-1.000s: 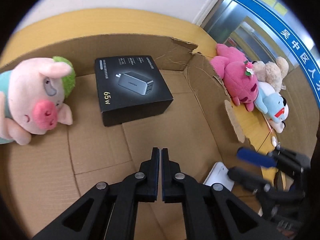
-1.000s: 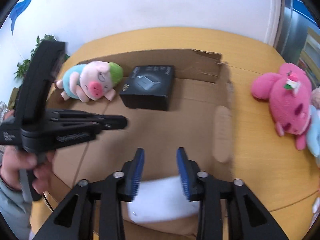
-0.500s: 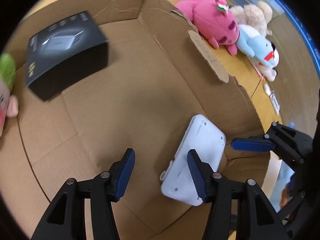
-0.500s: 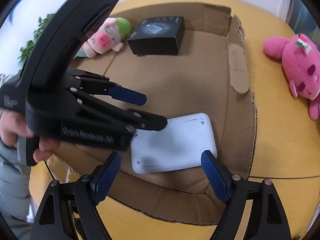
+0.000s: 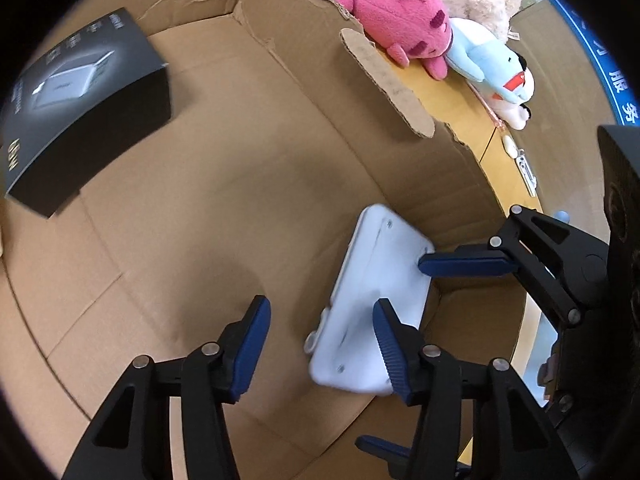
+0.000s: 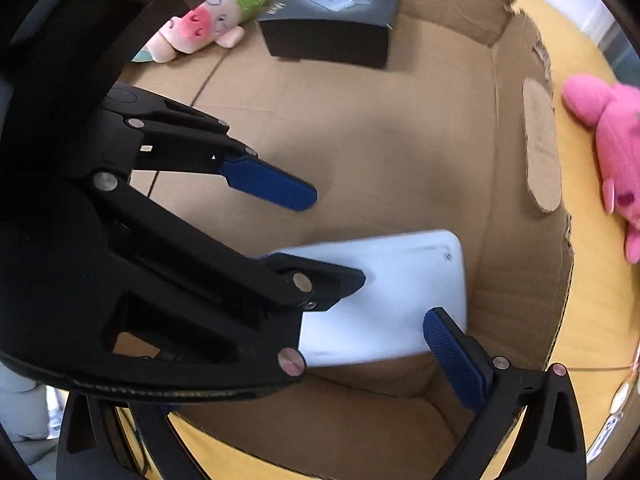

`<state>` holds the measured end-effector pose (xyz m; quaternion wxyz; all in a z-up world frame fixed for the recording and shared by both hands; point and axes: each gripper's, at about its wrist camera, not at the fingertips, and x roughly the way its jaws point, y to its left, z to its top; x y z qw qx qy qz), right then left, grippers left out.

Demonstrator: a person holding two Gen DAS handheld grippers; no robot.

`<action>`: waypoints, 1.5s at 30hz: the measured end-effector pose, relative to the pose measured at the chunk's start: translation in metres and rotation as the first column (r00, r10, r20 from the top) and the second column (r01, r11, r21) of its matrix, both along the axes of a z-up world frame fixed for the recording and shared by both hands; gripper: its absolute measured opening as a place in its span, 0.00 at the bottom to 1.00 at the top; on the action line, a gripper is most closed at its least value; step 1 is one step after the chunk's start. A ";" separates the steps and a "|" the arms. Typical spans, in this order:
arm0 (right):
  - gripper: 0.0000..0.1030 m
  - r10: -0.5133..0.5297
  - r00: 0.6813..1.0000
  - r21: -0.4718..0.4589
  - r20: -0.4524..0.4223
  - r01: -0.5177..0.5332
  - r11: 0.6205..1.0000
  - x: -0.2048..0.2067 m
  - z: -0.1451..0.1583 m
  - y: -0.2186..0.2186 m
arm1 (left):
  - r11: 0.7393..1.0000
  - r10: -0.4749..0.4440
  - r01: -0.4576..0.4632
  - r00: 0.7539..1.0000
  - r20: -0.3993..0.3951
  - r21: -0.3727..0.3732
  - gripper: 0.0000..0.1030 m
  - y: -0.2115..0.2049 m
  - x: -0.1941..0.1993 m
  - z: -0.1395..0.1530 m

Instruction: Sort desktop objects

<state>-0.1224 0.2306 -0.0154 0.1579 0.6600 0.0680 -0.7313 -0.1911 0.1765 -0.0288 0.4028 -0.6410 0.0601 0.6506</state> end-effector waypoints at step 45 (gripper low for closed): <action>1.00 -0.228 0.960 0.060 0.166 0.221 0.974 -0.013 -0.008 0.011 | 0.973 0.216 -0.218 0.976 0.041 0.069 0.50 -0.110 -0.013 0.003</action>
